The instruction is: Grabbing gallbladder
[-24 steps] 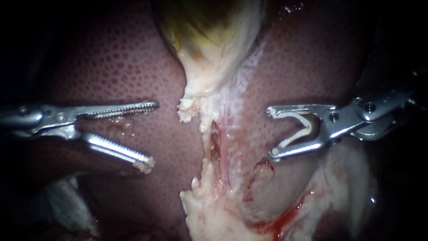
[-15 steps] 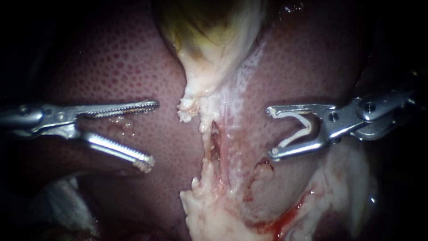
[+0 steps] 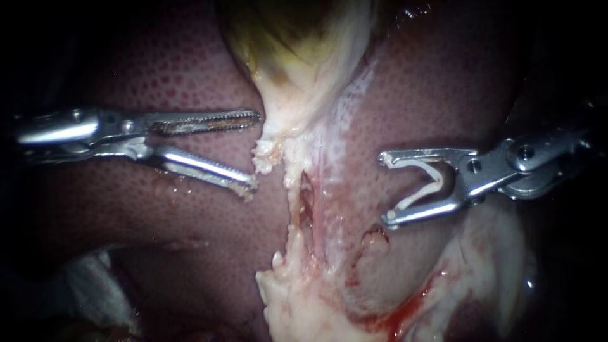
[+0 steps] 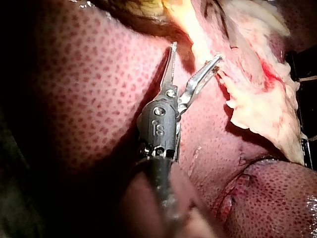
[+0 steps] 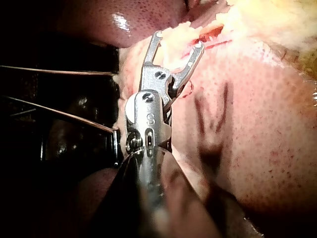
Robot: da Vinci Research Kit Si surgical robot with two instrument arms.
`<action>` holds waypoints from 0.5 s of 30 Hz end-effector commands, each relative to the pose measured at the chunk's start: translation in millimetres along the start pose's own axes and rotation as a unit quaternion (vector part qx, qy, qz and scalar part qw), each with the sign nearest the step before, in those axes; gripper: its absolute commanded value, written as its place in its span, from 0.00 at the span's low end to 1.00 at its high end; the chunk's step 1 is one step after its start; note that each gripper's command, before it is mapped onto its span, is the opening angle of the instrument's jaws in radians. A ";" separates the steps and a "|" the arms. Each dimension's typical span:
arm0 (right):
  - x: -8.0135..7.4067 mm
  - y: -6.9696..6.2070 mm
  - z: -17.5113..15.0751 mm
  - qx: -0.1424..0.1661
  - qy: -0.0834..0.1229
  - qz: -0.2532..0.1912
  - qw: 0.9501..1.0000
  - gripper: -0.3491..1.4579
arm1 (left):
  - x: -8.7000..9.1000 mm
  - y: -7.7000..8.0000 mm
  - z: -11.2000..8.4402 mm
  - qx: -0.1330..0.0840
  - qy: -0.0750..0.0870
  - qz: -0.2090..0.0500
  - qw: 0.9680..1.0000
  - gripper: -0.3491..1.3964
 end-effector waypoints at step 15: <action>0.0 0.0 0.1 0.000 0.000 0.000 1.000 0.53 | -0.1 -0.9 0.8 -0.009 0.002 -0.016 1.000 0.00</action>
